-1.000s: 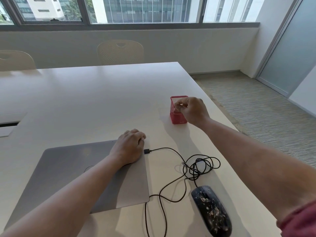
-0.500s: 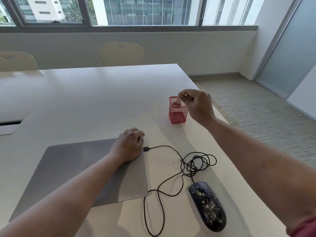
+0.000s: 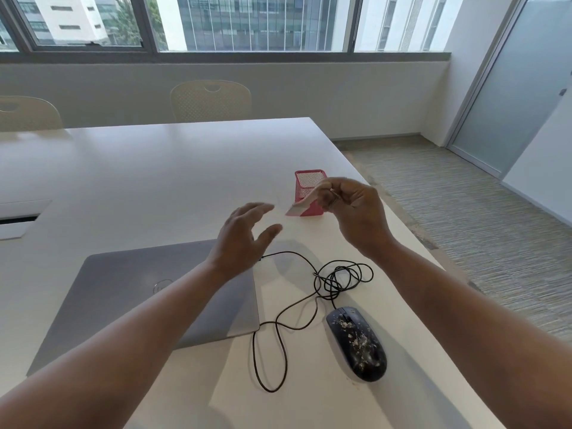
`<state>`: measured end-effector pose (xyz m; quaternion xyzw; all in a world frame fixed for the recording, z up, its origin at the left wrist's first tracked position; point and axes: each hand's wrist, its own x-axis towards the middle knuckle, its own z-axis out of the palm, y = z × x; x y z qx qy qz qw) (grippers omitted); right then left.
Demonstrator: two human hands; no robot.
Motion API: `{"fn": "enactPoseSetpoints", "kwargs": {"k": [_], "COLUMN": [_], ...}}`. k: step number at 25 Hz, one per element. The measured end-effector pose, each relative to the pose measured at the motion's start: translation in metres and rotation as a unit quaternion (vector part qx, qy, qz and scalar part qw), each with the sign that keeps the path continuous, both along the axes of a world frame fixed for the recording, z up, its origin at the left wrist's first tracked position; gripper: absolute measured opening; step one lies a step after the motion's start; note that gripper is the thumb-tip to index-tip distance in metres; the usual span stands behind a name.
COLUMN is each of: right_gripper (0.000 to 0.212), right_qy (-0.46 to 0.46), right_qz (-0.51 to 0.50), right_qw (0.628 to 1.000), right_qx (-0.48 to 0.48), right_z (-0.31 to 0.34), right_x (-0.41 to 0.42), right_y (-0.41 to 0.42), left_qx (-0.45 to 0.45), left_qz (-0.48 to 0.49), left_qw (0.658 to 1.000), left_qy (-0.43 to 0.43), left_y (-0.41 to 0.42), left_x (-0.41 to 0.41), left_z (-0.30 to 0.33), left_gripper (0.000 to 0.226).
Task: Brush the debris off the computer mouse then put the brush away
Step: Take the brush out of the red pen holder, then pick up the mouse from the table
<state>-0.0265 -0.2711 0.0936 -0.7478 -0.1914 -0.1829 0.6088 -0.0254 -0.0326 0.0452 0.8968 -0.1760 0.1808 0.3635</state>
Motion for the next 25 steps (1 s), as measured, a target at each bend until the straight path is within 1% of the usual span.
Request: {"fn": "enactPoseSetpoints", "kwargs": {"k": [2, 7, 12, 14, 20, 23, 24, 25], "right_gripper": [0.010, 0.014, 0.014, 0.015, 0.018, 0.005, 0.004, 0.008], "right_qy": [0.018, 0.037, 0.081, 0.095, 0.102, 0.075, 0.067, 0.064], "right_qz": [0.039, 0.092, 0.116, 0.110, 0.036, 0.000, -0.010, -0.022], "right_qw": [0.999, 0.995, 0.989, 0.988, 0.989, 0.991, 0.992, 0.992], "right_qx": [0.008, 0.010, 0.042, 0.053, 0.096, 0.110, 0.110, 0.111], "right_z": [-0.005, -0.014, -0.023, -0.027, -0.037, -0.037, -0.037, -0.035], "right_x": [-0.017, -0.052, -0.081, -0.090, -0.124, -0.147, -0.155, -0.164], "right_y": [0.000, -0.005, -0.010, -0.010, 0.002, 0.012, 0.015, 0.017], "left_qx": [-0.017, -0.016, -0.025, -0.031, -0.076, -0.090, -0.098, -0.109], "left_qz": [-0.051, -0.141, -0.158, -0.157, -0.189, -0.216, -0.227, -0.239], "left_qw": [0.998, 0.989, 0.987, 0.987, 0.979, 0.972, 0.969, 0.965], "left_qy": [-0.020, -0.050, -0.019, -0.013, 0.002, -0.003, 0.001, 0.006], "left_y": [-0.014, -0.033, -0.036, -0.037, -0.037, -0.041, -0.043, -0.046], "left_x": [-0.011, -0.038, -0.061, -0.067, -0.080, -0.093, -0.099, -0.105], "left_z": [0.016, 0.028, 0.020, 0.017, 0.012, 0.012, 0.014, 0.016], "left_gripper": [0.048, 0.025, 0.023, 0.022, 0.010, 0.009, 0.009, 0.010]}}
